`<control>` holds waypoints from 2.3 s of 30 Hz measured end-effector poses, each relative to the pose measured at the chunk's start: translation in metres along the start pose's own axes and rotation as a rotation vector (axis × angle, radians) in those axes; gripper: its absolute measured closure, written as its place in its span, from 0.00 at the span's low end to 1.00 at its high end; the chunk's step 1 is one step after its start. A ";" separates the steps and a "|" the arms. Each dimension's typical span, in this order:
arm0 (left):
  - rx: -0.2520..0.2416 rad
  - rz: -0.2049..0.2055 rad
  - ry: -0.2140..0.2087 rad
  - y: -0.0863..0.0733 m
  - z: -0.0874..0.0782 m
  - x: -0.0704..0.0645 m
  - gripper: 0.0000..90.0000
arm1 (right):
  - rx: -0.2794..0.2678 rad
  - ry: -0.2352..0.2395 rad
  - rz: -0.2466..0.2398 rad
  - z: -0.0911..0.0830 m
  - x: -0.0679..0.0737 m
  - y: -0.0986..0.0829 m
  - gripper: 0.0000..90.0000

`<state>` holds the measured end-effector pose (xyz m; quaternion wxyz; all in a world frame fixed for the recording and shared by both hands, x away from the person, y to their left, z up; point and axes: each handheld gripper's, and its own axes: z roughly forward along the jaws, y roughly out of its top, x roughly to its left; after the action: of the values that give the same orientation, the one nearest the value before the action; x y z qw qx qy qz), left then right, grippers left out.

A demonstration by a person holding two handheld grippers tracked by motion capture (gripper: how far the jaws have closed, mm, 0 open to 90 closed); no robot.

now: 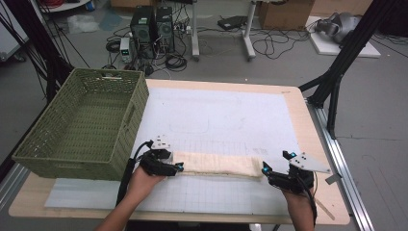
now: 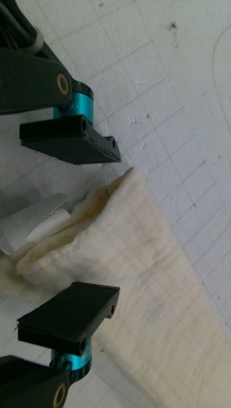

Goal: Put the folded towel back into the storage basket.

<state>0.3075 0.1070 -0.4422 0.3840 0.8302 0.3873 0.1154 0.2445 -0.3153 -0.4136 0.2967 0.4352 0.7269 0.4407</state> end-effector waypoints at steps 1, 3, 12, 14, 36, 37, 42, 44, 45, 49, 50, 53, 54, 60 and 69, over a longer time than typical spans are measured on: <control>0.000 0.000 0.000 0.000 0.000 0.000 0.42 | 0.002 0.000 0.001 0.000 0.000 0.000 0.18; 0.000 0.024 -0.006 0.000 0.000 -0.002 0.50 | 0.002 -0.002 0.002 0.000 0.000 0.000 0.18; 0.000 0.023 -0.099 -0.001 0.000 -0.003 0.75 | 0.002 -0.003 0.001 0.000 0.000 0.000 0.18; -0.003 0.018 -0.122 -0.001 0.000 -0.003 0.86 | 0.006 0.000 0.003 0.000 0.000 0.000 0.18; -0.202 -0.023 -0.216 0.003 -0.021 -0.001 0.90 | 0.004 0.013 0.018 0.002 -0.001 -0.001 0.19; -0.204 -0.023 -0.218 0.003 -0.022 -0.002 0.90 | 0.000 0.014 0.016 0.002 -0.001 -0.001 0.19; -0.227 -0.007 -0.226 0.003 -0.023 -0.004 0.89 | 0.020 0.016 0.031 0.005 -0.001 -0.003 0.19; -0.232 -0.005 -0.224 0.003 -0.024 -0.004 0.89 | 0.028 0.015 0.032 0.008 0.000 -0.004 0.19; -0.234 0.001 -0.225 0.003 -0.024 -0.004 0.89 | 0.028 0.015 0.032 0.008 0.000 -0.004 0.19; -0.248 0.009 -0.220 0.002 -0.025 -0.005 0.89 | 0.068 0.012 0.033 0.016 0.003 -0.005 0.18; -0.251 0.011 -0.219 0.002 -0.026 -0.005 0.89 | 0.091 0.015 0.027 0.020 0.005 -0.007 0.18; -0.260 0.020 -0.214 0.002 -0.026 -0.006 0.89 | 0.106 0.020 0.033 0.024 0.006 -0.008 0.18; -0.260 0.026 -0.213 0.002 -0.027 -0.006 0.89 | 0.128 0.020 0.036 0.027 0.008 -0.009 0.18; -0.261 0.030 -0.209 0.001 -0.028 -0.006 0.88 | 0.207 0.040 0.070 0.035 0.010 -0.014 0.23; -0.237 0.038 -0.188 -0.003 -0.025 -0.007 0.88 | 0.281 0.127 0.094 0.040 0.012 -0.018 0.50</control>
<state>0.2890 0.1170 -0.4271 0.5118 0.7933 0.3175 0.0894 0.2649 -0.2937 -0.4479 0.1654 0.4772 0.7775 0.3747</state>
